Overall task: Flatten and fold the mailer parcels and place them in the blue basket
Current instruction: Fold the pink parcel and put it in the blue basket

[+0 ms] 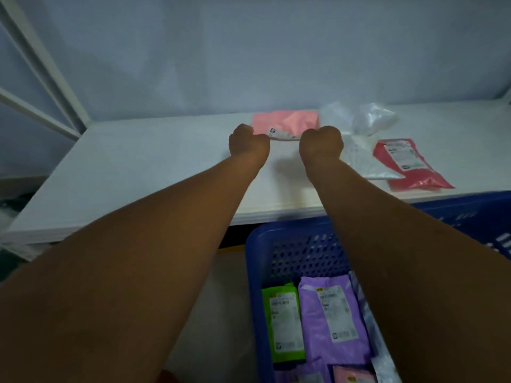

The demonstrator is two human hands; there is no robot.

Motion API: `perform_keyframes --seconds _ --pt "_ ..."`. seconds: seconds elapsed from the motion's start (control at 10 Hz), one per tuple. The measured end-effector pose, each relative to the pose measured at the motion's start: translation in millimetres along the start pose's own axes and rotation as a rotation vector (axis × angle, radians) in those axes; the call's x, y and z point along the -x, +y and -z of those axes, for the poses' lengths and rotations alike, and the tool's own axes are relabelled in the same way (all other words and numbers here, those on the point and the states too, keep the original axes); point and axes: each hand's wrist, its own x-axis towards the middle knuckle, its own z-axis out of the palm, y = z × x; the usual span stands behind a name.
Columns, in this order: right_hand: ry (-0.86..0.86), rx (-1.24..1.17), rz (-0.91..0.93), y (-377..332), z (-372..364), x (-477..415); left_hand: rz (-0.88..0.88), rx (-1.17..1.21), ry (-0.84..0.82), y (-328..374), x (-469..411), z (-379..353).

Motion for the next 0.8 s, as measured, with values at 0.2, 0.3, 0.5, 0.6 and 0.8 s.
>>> perform_keyframes --seconds 0.2,0.3,0.5,0.6,0.8 --pt "-0.088 -0.159 -0.016 -3 -13 -31 -0.003 0.001 0.006 -6 -51 -18" --pt "-0.144 -0.248 -0.041 -12 -18 -46 -0.017 0.036 -0.006 -9 -67 -26" --pt "-0.157 -0.183 -0.095 -11 -47 -72 0.034 0.198 -0.094 -13 -78 -42" --pt "-0.143 -0.162 -0.140 -12 -58 -70 0.014 0.238 -0.116 -7 -86 -44" --pt "-0.097 -0.153 -0.002 -14 -53 -72 0.022 0.161 -0.005 -13 -92 -36"
